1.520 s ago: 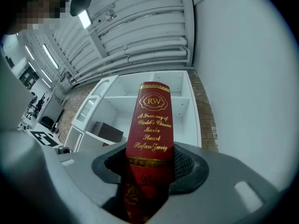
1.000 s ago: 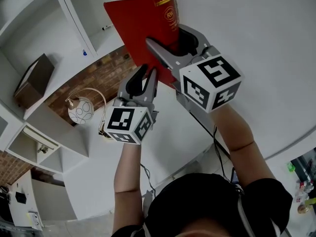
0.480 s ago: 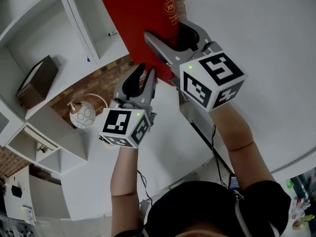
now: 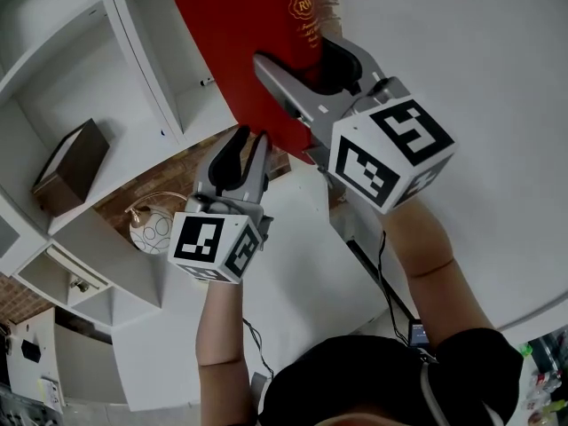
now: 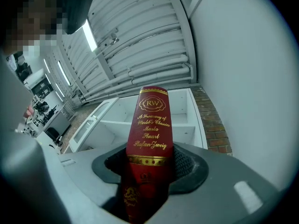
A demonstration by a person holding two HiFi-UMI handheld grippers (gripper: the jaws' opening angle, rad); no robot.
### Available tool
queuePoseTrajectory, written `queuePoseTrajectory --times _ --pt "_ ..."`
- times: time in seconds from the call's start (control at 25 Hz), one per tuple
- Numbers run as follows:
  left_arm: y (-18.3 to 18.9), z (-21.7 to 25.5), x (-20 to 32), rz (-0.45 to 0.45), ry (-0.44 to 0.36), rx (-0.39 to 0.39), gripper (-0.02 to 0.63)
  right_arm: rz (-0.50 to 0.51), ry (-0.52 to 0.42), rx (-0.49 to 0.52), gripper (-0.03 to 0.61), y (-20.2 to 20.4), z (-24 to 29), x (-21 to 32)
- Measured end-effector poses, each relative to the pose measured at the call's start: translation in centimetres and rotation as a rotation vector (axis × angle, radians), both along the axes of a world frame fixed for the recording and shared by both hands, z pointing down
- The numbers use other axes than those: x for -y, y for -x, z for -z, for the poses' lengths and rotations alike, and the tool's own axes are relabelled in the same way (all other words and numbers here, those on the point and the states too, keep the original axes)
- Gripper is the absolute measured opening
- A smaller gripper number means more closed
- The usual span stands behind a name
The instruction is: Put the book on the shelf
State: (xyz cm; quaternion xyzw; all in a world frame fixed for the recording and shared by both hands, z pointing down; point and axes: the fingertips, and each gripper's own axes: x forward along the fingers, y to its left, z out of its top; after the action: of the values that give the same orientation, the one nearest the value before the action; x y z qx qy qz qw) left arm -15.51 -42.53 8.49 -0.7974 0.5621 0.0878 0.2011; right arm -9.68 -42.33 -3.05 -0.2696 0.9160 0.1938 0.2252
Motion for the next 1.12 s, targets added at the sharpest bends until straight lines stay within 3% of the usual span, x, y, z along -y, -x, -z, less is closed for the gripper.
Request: queuePoseTrajectory --times 0.68,1.12 --pt "-1.0 2.0 1.0 -0.053 -0.013 0.005 0.097 0.041 -0.019 0.002 0.225 -0.5 2.0 -0.9" --pt "-0.9 2.5 -0.2 -0.001 -0.052 0.002 0.1 -0.006 -0.091 0.048 0.225 -0.8 2.8 -1.6"
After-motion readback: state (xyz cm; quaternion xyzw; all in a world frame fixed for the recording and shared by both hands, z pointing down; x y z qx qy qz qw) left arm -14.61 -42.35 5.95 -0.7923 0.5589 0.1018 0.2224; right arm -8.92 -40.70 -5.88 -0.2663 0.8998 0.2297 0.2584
